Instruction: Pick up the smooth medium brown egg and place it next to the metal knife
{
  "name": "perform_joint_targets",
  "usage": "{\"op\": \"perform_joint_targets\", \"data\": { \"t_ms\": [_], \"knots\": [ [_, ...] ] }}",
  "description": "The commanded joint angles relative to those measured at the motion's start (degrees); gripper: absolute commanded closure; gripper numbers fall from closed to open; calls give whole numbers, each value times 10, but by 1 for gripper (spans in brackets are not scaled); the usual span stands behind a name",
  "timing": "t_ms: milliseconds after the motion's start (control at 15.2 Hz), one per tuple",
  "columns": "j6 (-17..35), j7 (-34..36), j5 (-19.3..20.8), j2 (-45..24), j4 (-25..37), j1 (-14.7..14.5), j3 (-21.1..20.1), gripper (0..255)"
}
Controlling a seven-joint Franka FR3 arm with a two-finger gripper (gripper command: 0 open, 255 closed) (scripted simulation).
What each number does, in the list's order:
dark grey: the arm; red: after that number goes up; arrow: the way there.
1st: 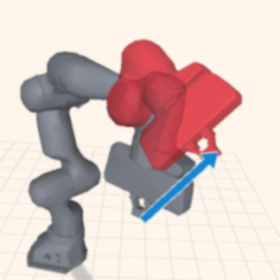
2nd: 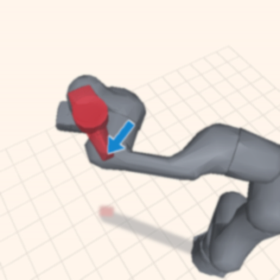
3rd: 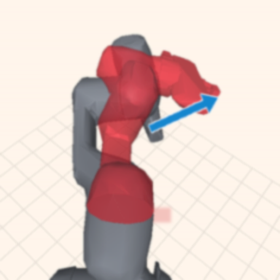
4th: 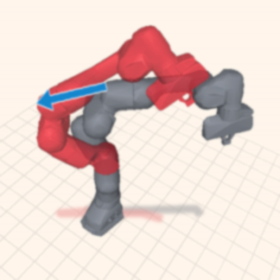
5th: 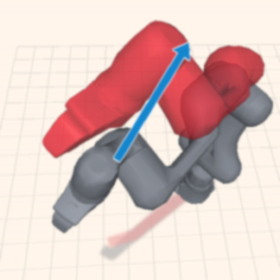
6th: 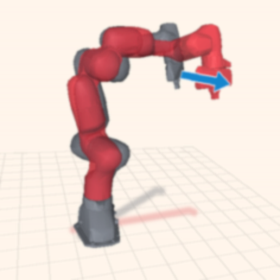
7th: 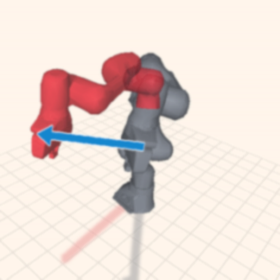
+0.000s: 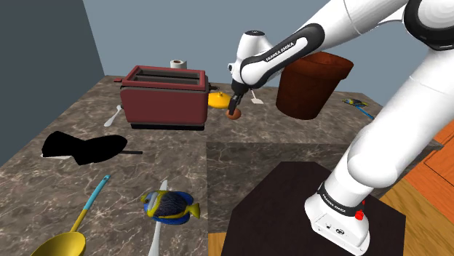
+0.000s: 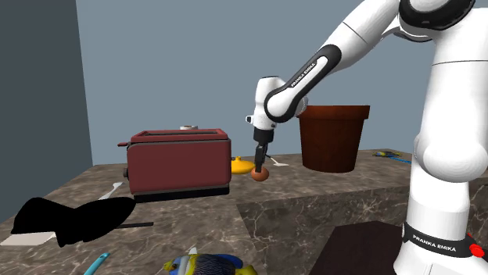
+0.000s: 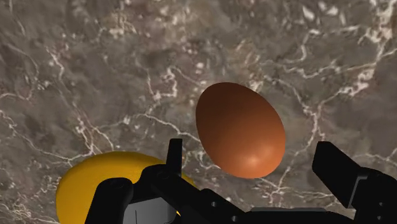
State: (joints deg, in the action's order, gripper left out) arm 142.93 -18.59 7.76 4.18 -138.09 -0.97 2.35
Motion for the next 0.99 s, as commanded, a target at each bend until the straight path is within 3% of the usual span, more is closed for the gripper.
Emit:
{"op": "perform_joint_targets", "data": {
  "t_ms": [0, 198, 726, 792, 924],
  "knots": [
    [16, 0, 2, -14, -1, 1, 1, 0],
    [44, 2, 5, -39, -4, 2, 2, 0],
    [44, 2, 5, -39, -4, 2, 2, 0],
    [44, 2, 5, -39, -4, 2, 2, 255],
    [43, 2, 5, -39, -4, 2, 2, 255]
  ]
}}
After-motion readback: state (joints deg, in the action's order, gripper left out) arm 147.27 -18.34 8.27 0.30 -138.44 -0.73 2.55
